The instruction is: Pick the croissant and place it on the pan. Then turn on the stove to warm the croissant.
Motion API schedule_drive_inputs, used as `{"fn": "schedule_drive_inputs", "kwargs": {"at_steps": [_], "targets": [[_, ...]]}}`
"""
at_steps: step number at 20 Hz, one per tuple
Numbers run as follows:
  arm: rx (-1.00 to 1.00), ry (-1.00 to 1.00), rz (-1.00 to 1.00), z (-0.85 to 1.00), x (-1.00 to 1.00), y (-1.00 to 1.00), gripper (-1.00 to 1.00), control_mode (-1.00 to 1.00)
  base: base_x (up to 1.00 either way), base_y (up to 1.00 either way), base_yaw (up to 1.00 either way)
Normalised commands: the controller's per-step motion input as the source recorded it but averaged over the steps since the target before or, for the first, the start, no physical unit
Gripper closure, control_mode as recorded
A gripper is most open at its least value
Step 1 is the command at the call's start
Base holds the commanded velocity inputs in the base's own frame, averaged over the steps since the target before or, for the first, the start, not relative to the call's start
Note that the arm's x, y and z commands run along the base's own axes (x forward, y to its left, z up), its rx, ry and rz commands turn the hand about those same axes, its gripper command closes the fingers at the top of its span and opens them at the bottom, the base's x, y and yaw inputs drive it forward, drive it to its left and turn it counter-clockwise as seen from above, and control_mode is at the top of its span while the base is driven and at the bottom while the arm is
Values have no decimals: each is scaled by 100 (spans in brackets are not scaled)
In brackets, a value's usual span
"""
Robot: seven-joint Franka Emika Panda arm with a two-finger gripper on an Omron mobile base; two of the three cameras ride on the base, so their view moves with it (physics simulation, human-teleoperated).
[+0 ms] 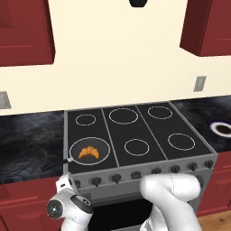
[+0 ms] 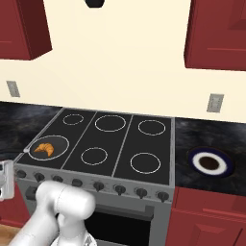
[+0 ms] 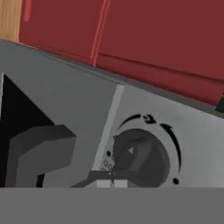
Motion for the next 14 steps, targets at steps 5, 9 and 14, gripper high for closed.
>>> {"fn": "schedule_drive_inputs", "kwargs": {"at_steps": [5, 9, 14], "targets": [[1, 22, 67, -23, 0, -32, 100, -100, 0, 0, 0], [2, 25, 66, -17, 4, -28, 100, -100, 0, 0, 0], [0, 11, 52, 36, -8, 7, 100, -100, 0, 0, 0]]}}
